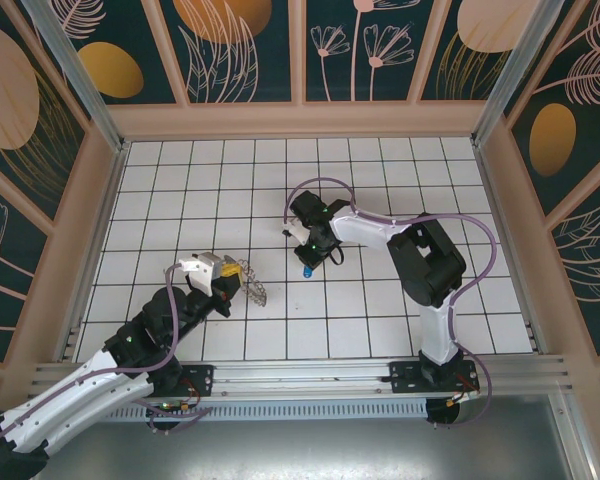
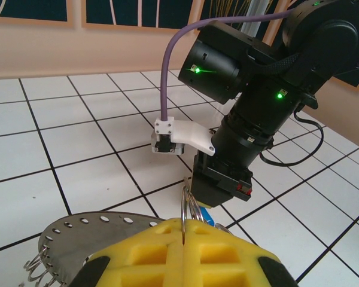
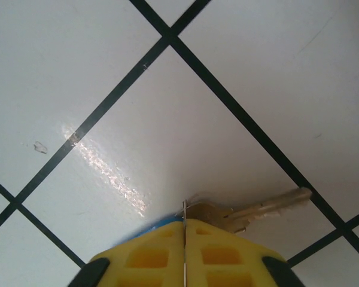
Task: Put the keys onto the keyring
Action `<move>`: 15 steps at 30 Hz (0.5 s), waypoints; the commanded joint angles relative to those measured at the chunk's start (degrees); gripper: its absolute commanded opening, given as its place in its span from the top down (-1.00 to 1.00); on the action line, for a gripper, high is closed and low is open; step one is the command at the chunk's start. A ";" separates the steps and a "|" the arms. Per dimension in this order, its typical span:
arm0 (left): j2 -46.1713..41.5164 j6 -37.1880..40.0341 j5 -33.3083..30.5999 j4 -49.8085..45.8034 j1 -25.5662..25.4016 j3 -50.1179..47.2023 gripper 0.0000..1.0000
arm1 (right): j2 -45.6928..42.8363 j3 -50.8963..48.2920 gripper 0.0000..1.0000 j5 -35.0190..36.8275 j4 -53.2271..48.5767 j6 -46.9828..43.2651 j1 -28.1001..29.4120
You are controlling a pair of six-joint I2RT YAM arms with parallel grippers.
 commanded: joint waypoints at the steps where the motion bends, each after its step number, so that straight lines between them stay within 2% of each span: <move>1: -0.71 -0.02 -0.05 0.94 -0.06 1.53 1.00 | -0.94 -1.35 1.00 -0.62 0.88 -0.12 -0.57; 7: 0.16 -0.17 0.21 -0.14 -0.10 2.82 1.00 | -8.39 -5.07 1.00 -2.25 4.05 -2.23 -0.76; 15: 6.00 2.44 3.33 -0.67 -0.09 7.50 1.00 | -28.70 -17.59 1.00 -11.13 15.55 -6.50 2.67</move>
